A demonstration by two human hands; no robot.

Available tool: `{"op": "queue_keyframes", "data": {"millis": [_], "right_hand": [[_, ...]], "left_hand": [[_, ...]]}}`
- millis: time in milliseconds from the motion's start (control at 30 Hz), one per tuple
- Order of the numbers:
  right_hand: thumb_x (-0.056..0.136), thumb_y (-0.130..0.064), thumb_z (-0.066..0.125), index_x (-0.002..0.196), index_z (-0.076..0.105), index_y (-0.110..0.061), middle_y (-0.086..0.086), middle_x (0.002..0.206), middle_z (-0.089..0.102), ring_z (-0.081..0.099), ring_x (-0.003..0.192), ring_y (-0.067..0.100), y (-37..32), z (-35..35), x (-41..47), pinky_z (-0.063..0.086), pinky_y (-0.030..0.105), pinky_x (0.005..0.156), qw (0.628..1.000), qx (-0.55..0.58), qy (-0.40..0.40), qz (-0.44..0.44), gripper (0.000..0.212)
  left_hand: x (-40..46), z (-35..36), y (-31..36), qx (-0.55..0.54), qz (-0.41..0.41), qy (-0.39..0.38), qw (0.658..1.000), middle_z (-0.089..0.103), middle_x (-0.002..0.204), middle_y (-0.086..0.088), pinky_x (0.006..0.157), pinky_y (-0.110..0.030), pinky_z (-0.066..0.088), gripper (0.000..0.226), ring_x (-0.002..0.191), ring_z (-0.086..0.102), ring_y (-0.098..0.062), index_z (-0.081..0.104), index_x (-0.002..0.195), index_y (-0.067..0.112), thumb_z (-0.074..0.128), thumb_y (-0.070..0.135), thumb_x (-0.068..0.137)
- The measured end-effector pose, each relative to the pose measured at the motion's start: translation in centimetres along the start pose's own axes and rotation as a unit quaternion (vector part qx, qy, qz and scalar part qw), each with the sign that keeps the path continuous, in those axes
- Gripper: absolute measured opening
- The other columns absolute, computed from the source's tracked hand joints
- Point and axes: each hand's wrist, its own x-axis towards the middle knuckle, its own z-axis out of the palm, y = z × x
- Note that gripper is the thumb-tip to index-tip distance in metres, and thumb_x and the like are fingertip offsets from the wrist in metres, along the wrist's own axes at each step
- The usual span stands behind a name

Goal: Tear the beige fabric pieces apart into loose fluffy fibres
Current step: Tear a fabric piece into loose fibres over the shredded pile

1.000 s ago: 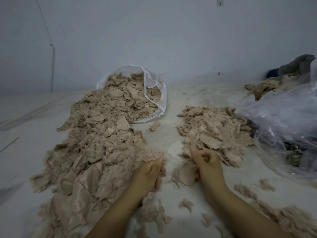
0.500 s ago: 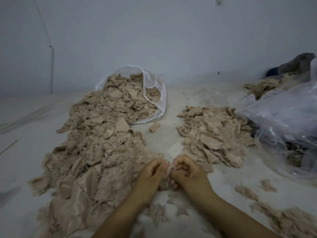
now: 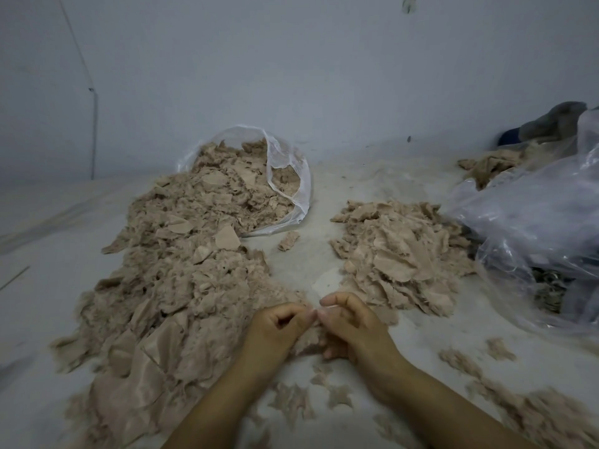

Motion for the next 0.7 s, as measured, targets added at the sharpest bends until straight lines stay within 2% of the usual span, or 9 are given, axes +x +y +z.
{"op": "queue_keyframes", "data": {"millis": [67, 133, 233, 300, 400, 467, 533, 633, 700], "right_hand": [[0.081, -0.017, 0.071, 0.092, 0.061, -0.006, 0.005, 0.06, 0.062, 0.057, 0.053, 0.016, 0.24, 0.22, 0.05, 0.05, 0.025, 0.053, 0.999, -0.042, -0.004, -0.009, 0.018], [0.085, -0.01, 0.068, 0.087, 0.063, -0.006, 0.006, 0.059, 0.061, 0.056, 0.051, 0.015, 0.49, 0.25, 0.21, 0.049, 0.024, 0.051, 0.999, -0.05, 0.003, -0.008, 0.007], [0.09, -0.011, 0.061, 0.08, 0.064, -0.008, 0.009, 0.059, 0.06, 0.054, 0.05, 0.016, 0.39, 0.03, 0.29, 0.047, 0.025, 0.05, 0.999, -0.03, 0.019, -0.001, 0.01], [0.094, -0.013, 0.055, 0.075, 0.061, -0.008, 0.01, 0.061, 0.059, 0.053, 0.049, 0.016, 0.22, -0.06, 0.37, 0.046, 0.025, 0.049, 0.999, -0.019, 0.035, 0.007, 0.02], [0.096, -0.019, 0.052, 0.079, 0.057, -0.007, 0.009, 0.064, 0.06, 0.053, 0.05, 0.015, 0.04, -0.04, 0.36, 0.046, 0.024, 0.047, 0.999, -0.006, 0.049, 0.013, 0.022], [0.087, -0.028, 0.063, 0.088, 0.056, -0.006, 0.006, 0.065, 0.059, 0.056, 0.054, 0.015, -0.01, 0.1, 0.16, 0.049, 0.024, 0.048, 0.999, -0.02, 0.03, 0.009, 0.023], [0.083, -0.018, 0.07, 0.097, 0.057, -0.005, 0.004, 0.064, 0.06, 0.058, 0.054, 0.013, 0.2, 0.21, 0.04, 0.05, 0.023, 0.05, 0.998, -0.059, 0.017, 0.002, 0.024], [0.089, -0.01, 0.063, 0.09, 0.06, -0.002, 0.005, 0.059, 0.06, 0.055, 0.049, 0.013, 0.32, 0.28, 0.14, 0.048, 0.023, 0.049, 0.996, -0.081, 0.029, -0.007, 0.008], [0.092, -0.013, 0.059, 0.082, 0.06, -0.004, 0.005, 0.056, 0.058, 0.051, 0.046, 0.013, 0.19, 0.06, 0.27, 0.044, 0.023, 0.048, 0.996, -0.071, 0.049, -0.003, 0.013]], "left_hand": [[0.04, 0.15, -0.12, 0.005, -0.009, 0.032, 0.999, 0.059, 0.061, -0.003, 0.058, -0.023, 0.044, 0.038, 0.059, 0.053, -0.016, 0.064, 0.063, 0.01, 0.06, 0.046, 0.075], [0.12, 0.03, -0.14, -0.019, -0.03, 0.036, 0.999, 0.054, 0.065, -0.01, 0.06, -0.031, 0.043, 0.051, 0.061, 0.048, -0.019, 0.056, 0.069, -0.001, 0.056, 0.05, 0.078], [0.16, -0.13, -0.24, -0.015, -0.057, -0.01, 0.998, 0.065, 0.072, 0.003, 0.06, -0.019, 0.048, 0.023, 0.065, 0.06, -0.007, 0.067, 0.083, 0.016, 0.066, 0.039, 0.079], [0.2, -0.1, -0.31, -0.014, -0.064, -0.009, 0.998, 0.067, 0.069, 0.007, 0.059, -0.015, 0.047, 0.002, 0.063, 0.061, -0.002, 0.069, 0.079, 0.019, 0.07, 0.019, 0.081], [0.33, -0.16, -0.47, -0.015, -0.066, 0.032, 0.997, 0.069, 0.071, 0.005, 0.063, -0.02, 0.048, 0.01, 0.066, 0.062, -0.006, 0.071, 0.079, 0.015, 0.064, 0.016, 0.086], [0.29, -0.18, -0.21, 0.005, -0.048, 0.047, 0.998, 0.071, 0.073, 0.002, 0.064, -0.017, 0.048, 0.011, 0.068, 0.064, -0.005, 0.072, 0.081, 0.011, 0.063, 0.017, 0.086], [0.18, 0.03, -0.05, 0.026, -0.023, 0.045, 0.998, 0.071, 0.073, 0.0, 0.062, -0.013, 0.047, 0.012, 0.066, 0.064, -0.004, 0.072, 0.081, 0.009, 0.063, 0.015, 0.086], [0.08, 0.33, 0.03, 0.04, -0.023, 0.043, 0.998, 0.071, 0.074, 0.003, 0.062, -0.012, 0.047, 0.008, 0.067, 0.063, -0.002, 0.071, 0.084, 0.013, 0.065, 0.017, 0.086], [0.12, 0.21, -0.01, 0.051, -0.037, 0.03, 0.998, 0.071, 0.08, 0.008, 0.064, -0.01, 0.048, 0.009, 0.072, 0.064, 0.001, 0.069, 0.09, 0.021, 0.07, 0.019, 0.082]]}}
